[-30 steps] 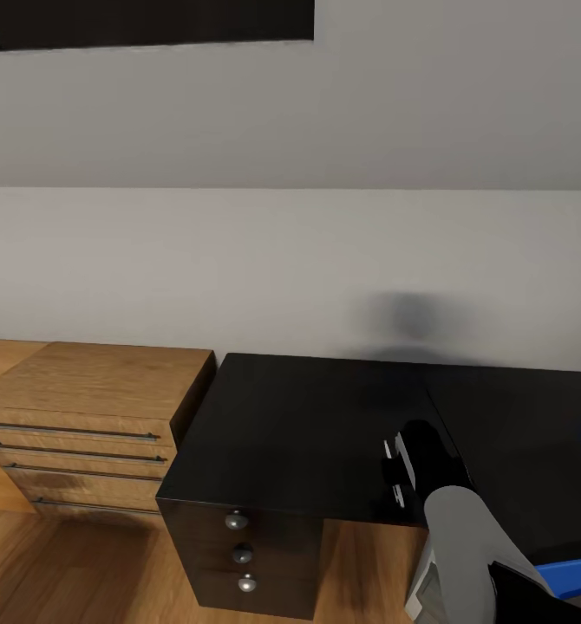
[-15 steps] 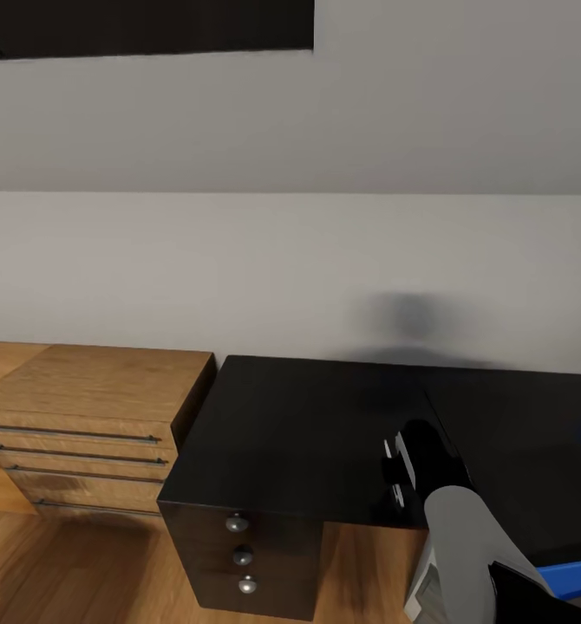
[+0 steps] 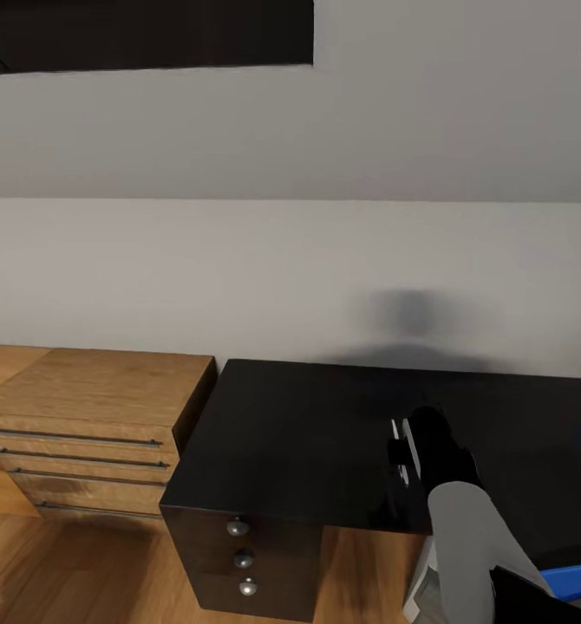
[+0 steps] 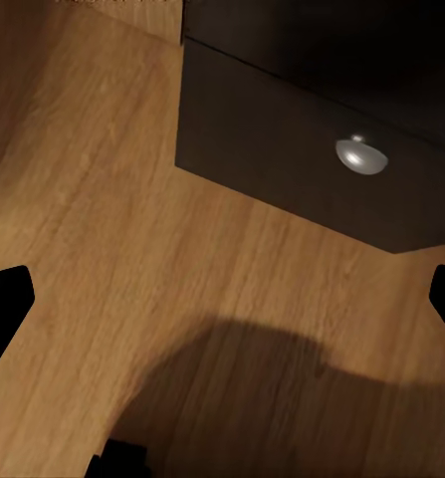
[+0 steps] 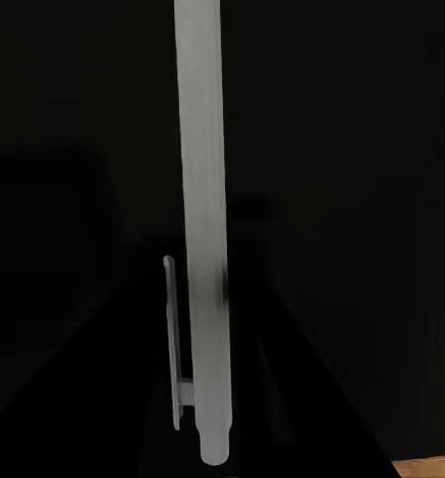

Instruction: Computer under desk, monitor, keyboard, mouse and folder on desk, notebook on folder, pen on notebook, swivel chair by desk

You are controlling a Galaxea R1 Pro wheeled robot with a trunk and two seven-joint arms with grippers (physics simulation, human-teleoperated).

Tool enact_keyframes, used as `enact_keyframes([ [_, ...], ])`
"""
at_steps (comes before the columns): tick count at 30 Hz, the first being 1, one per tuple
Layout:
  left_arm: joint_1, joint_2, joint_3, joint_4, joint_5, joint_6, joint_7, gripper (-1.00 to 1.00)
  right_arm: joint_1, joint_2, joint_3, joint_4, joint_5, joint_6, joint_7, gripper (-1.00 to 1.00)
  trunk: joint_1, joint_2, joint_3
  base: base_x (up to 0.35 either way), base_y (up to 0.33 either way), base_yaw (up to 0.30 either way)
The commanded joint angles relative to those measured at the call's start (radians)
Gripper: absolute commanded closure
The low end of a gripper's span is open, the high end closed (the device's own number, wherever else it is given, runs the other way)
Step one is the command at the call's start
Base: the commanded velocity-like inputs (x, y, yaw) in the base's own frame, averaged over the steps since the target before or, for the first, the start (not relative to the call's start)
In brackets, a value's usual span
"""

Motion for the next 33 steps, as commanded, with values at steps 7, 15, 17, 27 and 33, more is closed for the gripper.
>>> enact_keyframes([
  [7, -0.001, -0.002, 0.009, 0.0, -0.009, -0.003, -0.003, -1.0, -0.001, 0.004, -0.005, -0.06, 0.009, 0.001, 0.011, 1.0, -0.027, 0.049, 0.021, 0.0, 0.0, 0.0],
  [15, -0.001, -0.002, 0.009, 0.0, -0.009, -0.002, -0.002, -1.0, 0.001, 0.016, -0.005, -0.089, 0.007, -0.009, 0.013, 1.0, -0.058, 0.105, 0.046, 0.0, 0.0, -0.054],
  [17, -0.001, -0.002, 0.009, 0.0, -0.009, -0.002, -0.002, -1.0, 0.002, 0.017, -0.006, -0.091, 0.007, -0.025, 0.017, 1.0, -0.065, 0.119, 0.052, 0.0, 0.0, -0.205],
  [27, -0.001, -0.001, 0.012, 0.0, -0.009, -0.001, 0.001, -1.0, 0.035, 0.022, -0.006, -0.093, 0.007, -0.126, 0.038, 1.0, -0.104, 0.189, 0.084, 0.0, 0.0, -0.249],
  [33, -0.001, 0.0, 0.012, 0.0, -0.009, -0.001, 0.001, -1.0, 0.041, 0.018, -0.007, -0.093, 0.009, -0.13, 0.038, 1.0, -0.127, 0.231, 0.102, 0.0, 0.0, -0.26],
])
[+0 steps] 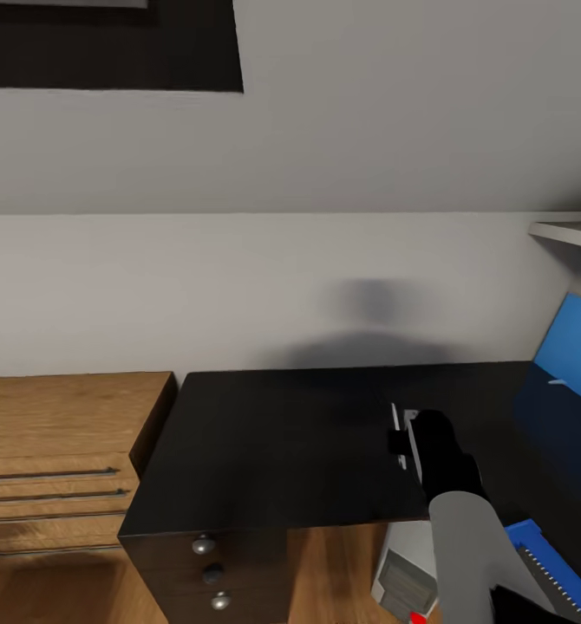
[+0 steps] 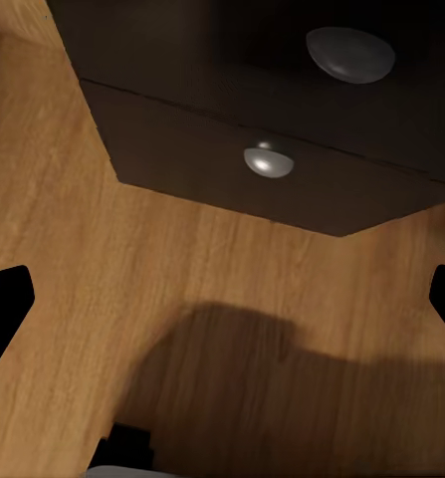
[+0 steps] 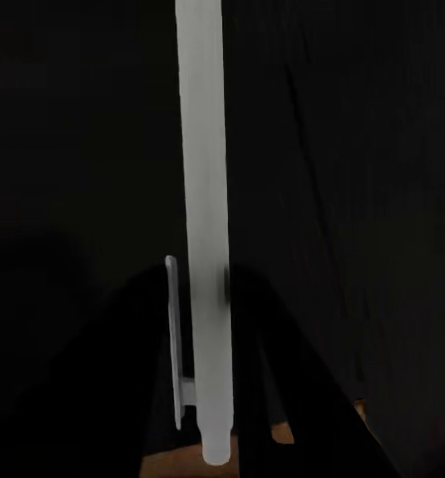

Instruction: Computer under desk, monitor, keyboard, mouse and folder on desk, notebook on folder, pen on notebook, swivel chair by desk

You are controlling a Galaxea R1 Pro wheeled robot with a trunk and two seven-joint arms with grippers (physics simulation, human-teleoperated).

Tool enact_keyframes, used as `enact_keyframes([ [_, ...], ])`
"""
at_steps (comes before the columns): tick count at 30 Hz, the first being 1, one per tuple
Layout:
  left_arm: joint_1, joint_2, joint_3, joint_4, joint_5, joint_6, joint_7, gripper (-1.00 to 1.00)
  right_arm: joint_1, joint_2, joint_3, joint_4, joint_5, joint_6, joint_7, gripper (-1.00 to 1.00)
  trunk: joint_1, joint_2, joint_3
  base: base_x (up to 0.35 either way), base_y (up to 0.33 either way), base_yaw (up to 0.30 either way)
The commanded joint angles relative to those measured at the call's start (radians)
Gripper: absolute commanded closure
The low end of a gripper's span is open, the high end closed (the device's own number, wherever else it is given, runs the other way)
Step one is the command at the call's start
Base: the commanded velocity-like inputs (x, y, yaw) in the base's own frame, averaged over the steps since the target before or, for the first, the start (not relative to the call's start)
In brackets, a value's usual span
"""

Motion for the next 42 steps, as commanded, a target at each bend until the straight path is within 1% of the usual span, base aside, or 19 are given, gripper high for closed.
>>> enact_keyframes([
  [1, 0.0, 0.0, 0.009, 0.0, -0.009, -0.003, -0.003, -1.0, 0.0, 0.0, -0.004, -0.001, 0.011, 0.001, 0.009, 1.0, -0.004, 0.006, 0.002, 0.0, 0.0, -0.26],
  [7, 0.0, 0.0, 0.009, 0.0, -0.009, -0.003, -0.004, -1.0, 0.004, -0.004, -0.004, -0.001, 0.011, -0.005, 0.009, 1.0, -0.027, 0.048, 0.021, 0.0, 0.0, -0.26],
  [12, 0.0, 0.0, 0.009, 0.0, -0.009, -0.003, -0.005, -1.0, 0.006, -0.004, -0.004, -0.001, 0.01, -0.009, 0.012, 1.0, -0.027, 0.048, 0.021, 0.0, 0.0, -0.226],
  [17, 0.0, 0.0, 0.009, 0.0, -0.011, -0.003, -0.005, -1.0, 0.021, -0.004, -0.004, -0.001, 0.01, -0.018, 0.014, 1.0, -0.027, 0.048, 0.022, 0.001, 0.0, -0.19],
  [30, 0.0, 0.001, 0.007, 0.001, -0.012, -0.004, -0.005, -1.0, 0.045, -0.008, -0.002, -0.003, 0.01, -0.026, 0.016, 1.0, -0.027, 0.048, 0.036, 0.004, 0.0, -0.164],
  [38, 0.0, 0.001, 0.007, 0.001, -0.012, -0.004, -0.005, -1.0, 0.065, -0.016, 0.002, -0.006, 0.014, -0.059, 0.016, 1.0, -0.027, 0.048, 0.038, 0.0, 0.0, -0.02],
  [42, 0.0, 0.001, 0.007, 0.001, -0.012, -0.004, -0.005, -1.0, 0.085, -0.016, 0.004, -0.007, 0.018, -0.103, 0.024, 1.0, -0.027, 0.048, 0.038, 0.0, 0.0, -0.002],
])
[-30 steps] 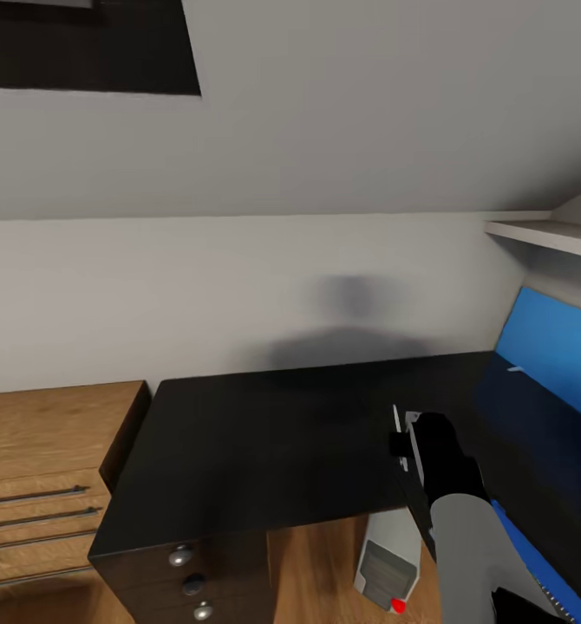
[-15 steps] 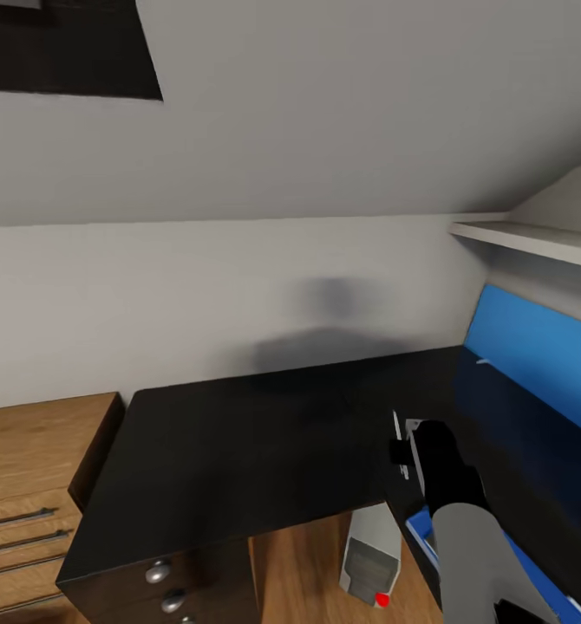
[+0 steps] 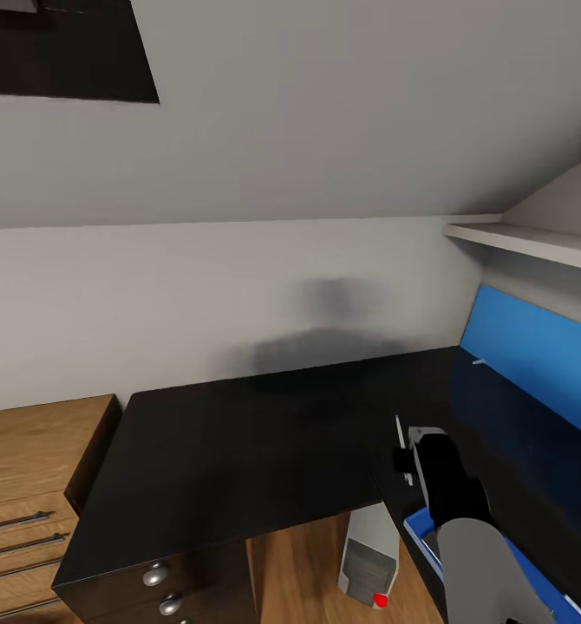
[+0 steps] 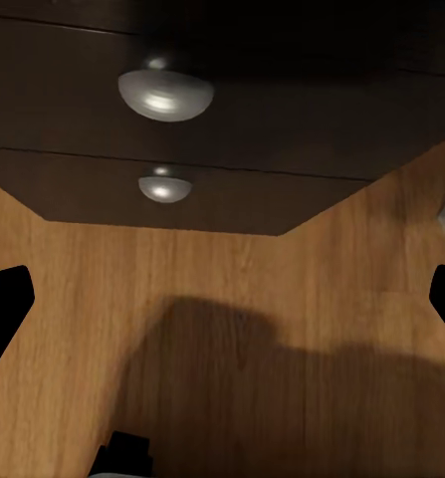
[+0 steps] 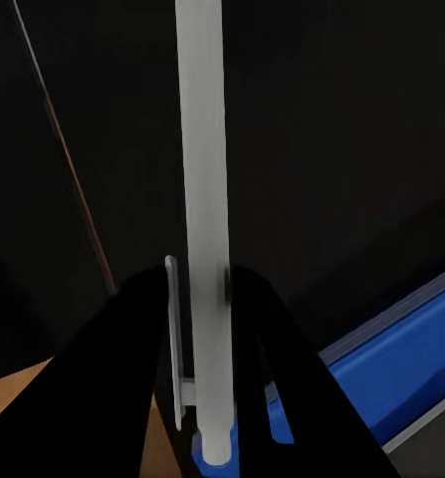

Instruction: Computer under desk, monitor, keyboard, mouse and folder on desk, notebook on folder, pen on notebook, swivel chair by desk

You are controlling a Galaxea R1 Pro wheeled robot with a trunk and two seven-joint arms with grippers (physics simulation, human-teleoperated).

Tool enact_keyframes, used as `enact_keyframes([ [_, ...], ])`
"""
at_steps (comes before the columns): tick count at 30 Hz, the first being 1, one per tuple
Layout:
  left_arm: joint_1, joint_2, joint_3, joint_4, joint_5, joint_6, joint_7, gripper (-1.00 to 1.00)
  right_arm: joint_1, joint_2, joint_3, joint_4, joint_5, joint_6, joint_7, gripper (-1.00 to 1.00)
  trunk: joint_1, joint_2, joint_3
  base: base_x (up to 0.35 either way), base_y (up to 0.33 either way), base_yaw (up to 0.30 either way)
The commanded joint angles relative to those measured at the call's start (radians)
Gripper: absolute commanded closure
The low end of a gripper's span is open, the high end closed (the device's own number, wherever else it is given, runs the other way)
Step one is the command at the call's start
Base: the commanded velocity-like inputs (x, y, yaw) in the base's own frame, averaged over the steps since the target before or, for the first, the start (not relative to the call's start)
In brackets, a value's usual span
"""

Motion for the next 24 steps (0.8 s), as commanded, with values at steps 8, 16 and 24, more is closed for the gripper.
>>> enact_keyframes([
  [8, -0.001, 0.0, 0.009, 0.0, -0.009, -0.003, -0.003, -1.0, 0.013, -0.005, -0.002, -0.003, 0.019, -0.028, 0.043, 1.0, 0.0, -0.001, -0.001, -0.122, -0.038, 0.0],
  [16, -0.001, 0.0, 0.009, 0.0, -0.009, -0.003, -0.003, -1.0, 0.013, -0.054, -0.001, -0.003, 0.026, -0.024, 0.15, 1.0, 0.0, -0.001, -0.001, -0.272, -0.131, 0.0],
  [24, -0.001, 0.0, 0.009, 0.0, -0.009, -0.002, -0.003, -1.0, 0.013, -0.067, -0.001, -0.004, 0.032, -0.02, 0.175, 1.0, 0.0, -0.001, -0.001, -0.265, -0.154, 0.0],
])
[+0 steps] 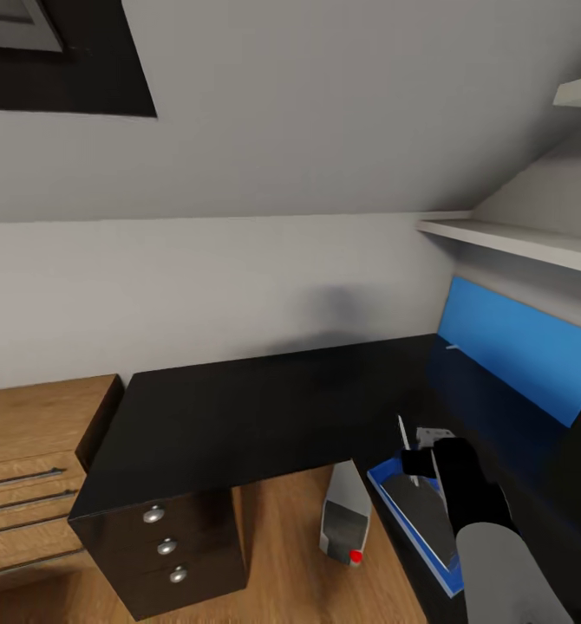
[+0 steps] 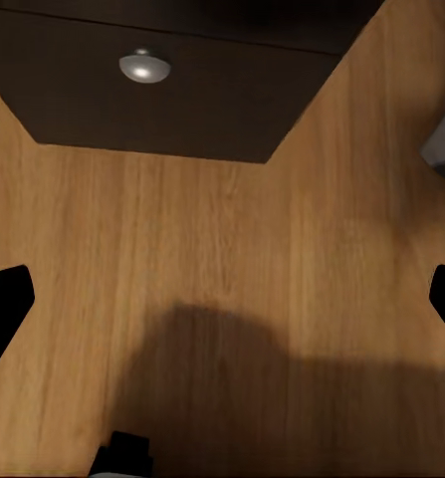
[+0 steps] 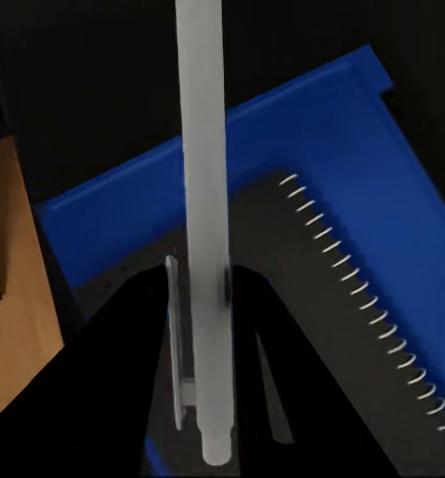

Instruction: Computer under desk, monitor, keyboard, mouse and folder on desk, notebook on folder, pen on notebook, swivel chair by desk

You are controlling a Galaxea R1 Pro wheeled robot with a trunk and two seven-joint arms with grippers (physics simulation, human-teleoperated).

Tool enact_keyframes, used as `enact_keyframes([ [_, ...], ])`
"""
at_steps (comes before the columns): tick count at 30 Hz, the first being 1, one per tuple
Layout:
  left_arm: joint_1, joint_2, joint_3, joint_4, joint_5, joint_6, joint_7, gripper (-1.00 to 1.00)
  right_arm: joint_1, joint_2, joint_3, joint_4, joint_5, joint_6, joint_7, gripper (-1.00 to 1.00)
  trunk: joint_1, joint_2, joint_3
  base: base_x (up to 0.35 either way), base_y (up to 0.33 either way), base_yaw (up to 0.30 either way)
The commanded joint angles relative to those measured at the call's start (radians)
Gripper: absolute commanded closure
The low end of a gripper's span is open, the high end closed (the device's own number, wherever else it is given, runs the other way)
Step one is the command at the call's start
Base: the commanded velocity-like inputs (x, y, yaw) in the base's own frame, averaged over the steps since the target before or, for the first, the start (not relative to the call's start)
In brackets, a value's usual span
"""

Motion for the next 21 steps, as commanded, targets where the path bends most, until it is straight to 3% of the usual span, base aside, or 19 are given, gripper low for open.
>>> enact_keyframes([
  [1, -0.001, 0.0, 0.009, 0.0, -0.009, -0.003, -0.003, -1.0, -0.001, 0.0, -0.004, -0.001, 0.015, 0.002, 0.009, 1.0, 0.0, -0.001, -0.001, -0.162, -0.096, 0.0],
  [14, -0.001, 0.0, 0.009, 0.0, -0.009, -0.003, -0.003, -1.0, 0.001, -0.003, -0.004, 0.006, 0.074, 0.002, 0.01, 1.0, 0.0, -0.001, -0.001, -0.057, -0.023, 0.0],
  [21, -0.001, 0.0, 0.009, 0.0, -0.009, -0.003, -0.003, -1.0, 0.002, -0.006, -0.004, 0.028, 0.159, 0.001, 0.013, 1.0, 0.0, -0.001, -0.001, -0.087, 0.0, 0.0],
])
